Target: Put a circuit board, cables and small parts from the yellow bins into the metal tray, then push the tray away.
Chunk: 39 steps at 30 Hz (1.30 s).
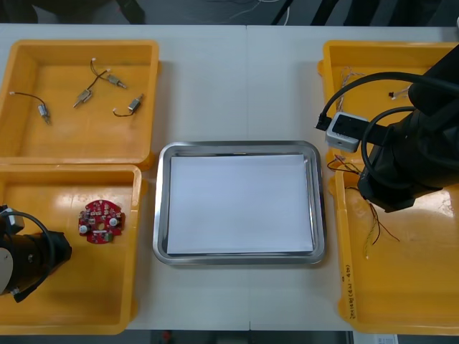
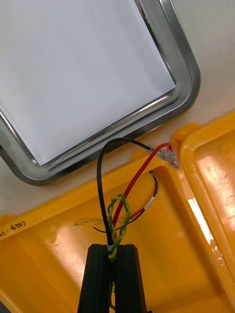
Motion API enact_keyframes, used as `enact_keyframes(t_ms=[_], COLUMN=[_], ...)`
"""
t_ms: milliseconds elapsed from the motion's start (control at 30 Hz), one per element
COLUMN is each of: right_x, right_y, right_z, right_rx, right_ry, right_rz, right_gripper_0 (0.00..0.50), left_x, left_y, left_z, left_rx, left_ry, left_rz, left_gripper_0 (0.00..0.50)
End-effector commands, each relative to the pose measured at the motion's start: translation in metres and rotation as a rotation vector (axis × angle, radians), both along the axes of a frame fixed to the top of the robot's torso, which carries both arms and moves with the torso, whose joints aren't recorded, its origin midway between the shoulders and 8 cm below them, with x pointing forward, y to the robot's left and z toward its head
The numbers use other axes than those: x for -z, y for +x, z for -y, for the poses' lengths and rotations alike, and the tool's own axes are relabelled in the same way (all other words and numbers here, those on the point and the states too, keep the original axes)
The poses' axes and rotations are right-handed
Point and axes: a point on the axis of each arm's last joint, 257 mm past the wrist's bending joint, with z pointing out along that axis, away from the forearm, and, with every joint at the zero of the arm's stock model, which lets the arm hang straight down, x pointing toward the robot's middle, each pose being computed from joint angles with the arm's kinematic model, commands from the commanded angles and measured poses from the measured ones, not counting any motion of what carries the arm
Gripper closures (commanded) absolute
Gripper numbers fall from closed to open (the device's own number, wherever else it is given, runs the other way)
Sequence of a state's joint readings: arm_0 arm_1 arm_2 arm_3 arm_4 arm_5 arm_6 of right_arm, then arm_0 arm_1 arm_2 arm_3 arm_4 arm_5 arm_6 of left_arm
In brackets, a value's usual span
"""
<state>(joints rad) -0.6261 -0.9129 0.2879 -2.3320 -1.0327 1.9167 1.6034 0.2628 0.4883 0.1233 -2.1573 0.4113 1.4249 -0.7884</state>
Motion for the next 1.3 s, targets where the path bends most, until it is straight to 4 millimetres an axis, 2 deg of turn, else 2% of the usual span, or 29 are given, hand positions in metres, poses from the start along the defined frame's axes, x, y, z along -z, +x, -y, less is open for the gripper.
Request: enact_keyframes(t_ms=[33,367,500,900,1133,1300], right_x=[-0.012,-0.011,-0.010,-0.007,-0.007,-0.008], right_y=[0.005,0.005,0.003,0.004,0.004,0.005], right_z=[0.009,0.009,0.009,0.011,0.012,0.012], right_rx=[-0.027,-0.027,-0.026,-0.014,-0.012,-0.009], right_ry=[-0.046,-0.046,-0.043,-0.045,-0.046,-0.046], right_rz=[0.027,0.025,0.019,0.018,0.021,0.023], right_gripper_0=[0.500,0.500,0.500,0.500,0.500,0.500], left_x=[0.011,0.007,-0.003,-0.054,-0.087,-0.108], left_y=[-0.011,-0.011,-0.014,-0.018,0.001,0.011], left_z=[0.006,-0.002,-0.011,-0.037,-0.046,-0.040], left_rx=[-0.050,-0.047,-0.048,-0.025,0.050,0.126], left_ry=[-0.027,-0.006,0.008,0.017,0.072,0.087], left_rz=[-0.014,-0.016,-0.033,-0.085,-0.058,-0.062], left_gripper_0=[0.500,0.500,0.500,0.500,0.500,0.500])
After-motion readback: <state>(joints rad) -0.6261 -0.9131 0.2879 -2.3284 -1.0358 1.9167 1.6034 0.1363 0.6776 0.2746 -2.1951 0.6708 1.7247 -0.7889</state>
